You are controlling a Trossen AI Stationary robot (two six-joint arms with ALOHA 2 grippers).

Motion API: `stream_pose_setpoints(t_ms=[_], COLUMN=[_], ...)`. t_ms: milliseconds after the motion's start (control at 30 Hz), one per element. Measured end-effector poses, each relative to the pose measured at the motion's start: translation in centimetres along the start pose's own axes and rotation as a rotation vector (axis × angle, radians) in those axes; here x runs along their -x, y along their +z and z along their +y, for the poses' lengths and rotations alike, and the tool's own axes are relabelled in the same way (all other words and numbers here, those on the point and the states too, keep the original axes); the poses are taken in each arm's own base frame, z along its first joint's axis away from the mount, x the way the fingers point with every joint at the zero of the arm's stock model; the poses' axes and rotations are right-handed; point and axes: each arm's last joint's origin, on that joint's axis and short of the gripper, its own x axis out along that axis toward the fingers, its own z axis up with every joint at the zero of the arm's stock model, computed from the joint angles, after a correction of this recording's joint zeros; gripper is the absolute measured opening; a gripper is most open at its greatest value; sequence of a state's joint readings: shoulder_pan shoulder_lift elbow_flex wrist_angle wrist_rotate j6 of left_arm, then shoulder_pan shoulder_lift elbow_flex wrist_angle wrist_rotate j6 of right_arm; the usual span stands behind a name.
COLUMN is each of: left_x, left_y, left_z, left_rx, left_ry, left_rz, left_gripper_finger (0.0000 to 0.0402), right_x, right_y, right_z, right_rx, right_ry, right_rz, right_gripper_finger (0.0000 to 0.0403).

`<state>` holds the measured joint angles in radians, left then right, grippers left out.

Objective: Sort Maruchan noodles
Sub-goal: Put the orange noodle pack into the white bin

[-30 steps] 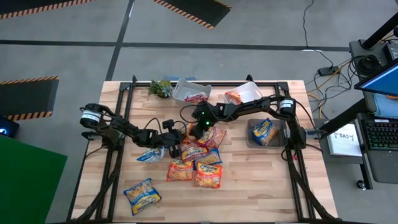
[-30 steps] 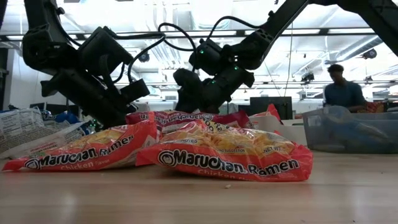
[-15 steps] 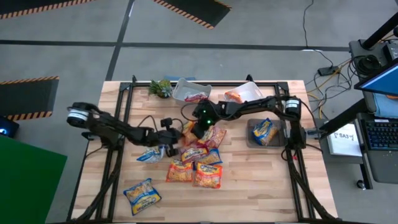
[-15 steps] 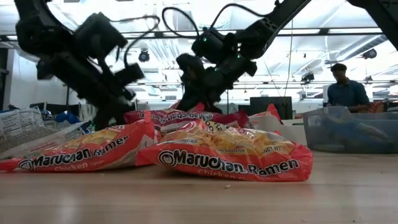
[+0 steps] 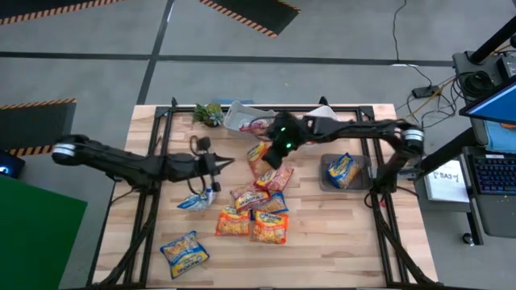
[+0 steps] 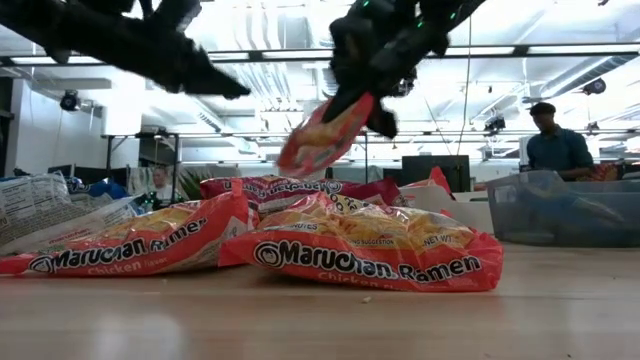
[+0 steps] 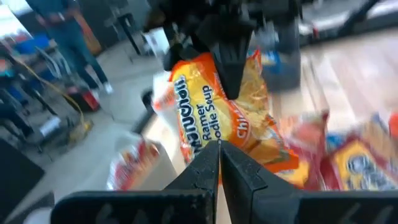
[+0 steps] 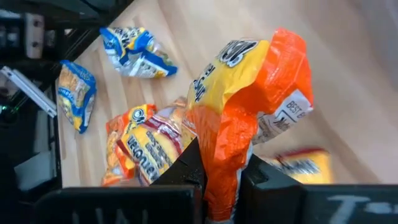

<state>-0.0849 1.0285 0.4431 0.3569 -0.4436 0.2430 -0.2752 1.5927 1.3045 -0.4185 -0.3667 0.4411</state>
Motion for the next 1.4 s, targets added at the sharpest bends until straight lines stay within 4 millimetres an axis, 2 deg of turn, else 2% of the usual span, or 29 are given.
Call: stream_pose_setpoints(t_ms=[167, 400, 533, 733, 833, 1233, 1400], left_x=[1.3, 2.0, 1.9, 1.8, 1.7, 1.6, 1.6], left_y=[1.6, 2.6, 2.6, 2.4, 2.4, 2.2, 2.1], left_z=[1.0, 1.6, 1.6, 1.5, 1.4, 1.3, 1.3], left_rx=[0.002, -0.005, -0.008, -0.006, 0.001, -0.001, 0.003], left_ry=[0.033, 0.064, 0.062, 0.058, 0.056, 0.051, 0.048], left_rz=[-0.117, -0.204, -0.2, -0.187, -0.184, -0.166, -0.159], left_gripper_finger=[0.0, 0.0, 0.0, 0.0, 0.0, 0.0, 0.0], right_x=[5.4, 12.6, 15.0, 15.4, 14.9, 11.1, 9.5], right_y=[0.1, 0.2, 0.1, -0.4, -0.6, -1.3, -1.4], right_z=[-0.9, -3.5, -5.7, -9.7, -11.2, -15.6, -16.9], right_rx=[-0.043, -0.077, -0.069, -0.079, -0.054, -0.038, -0.057], right_ry=[-0.152, -0.704, -0.917, -0.86, -0.835, -0.828, -0.834], right_rz=[0.026, 0.14, 0.209, 0.323, 0.336, 0.434, 0.471], right_gripper_finger=[0.0021, 0.002, 0.002, 0.002, 0.002, 0.002, 0.004])
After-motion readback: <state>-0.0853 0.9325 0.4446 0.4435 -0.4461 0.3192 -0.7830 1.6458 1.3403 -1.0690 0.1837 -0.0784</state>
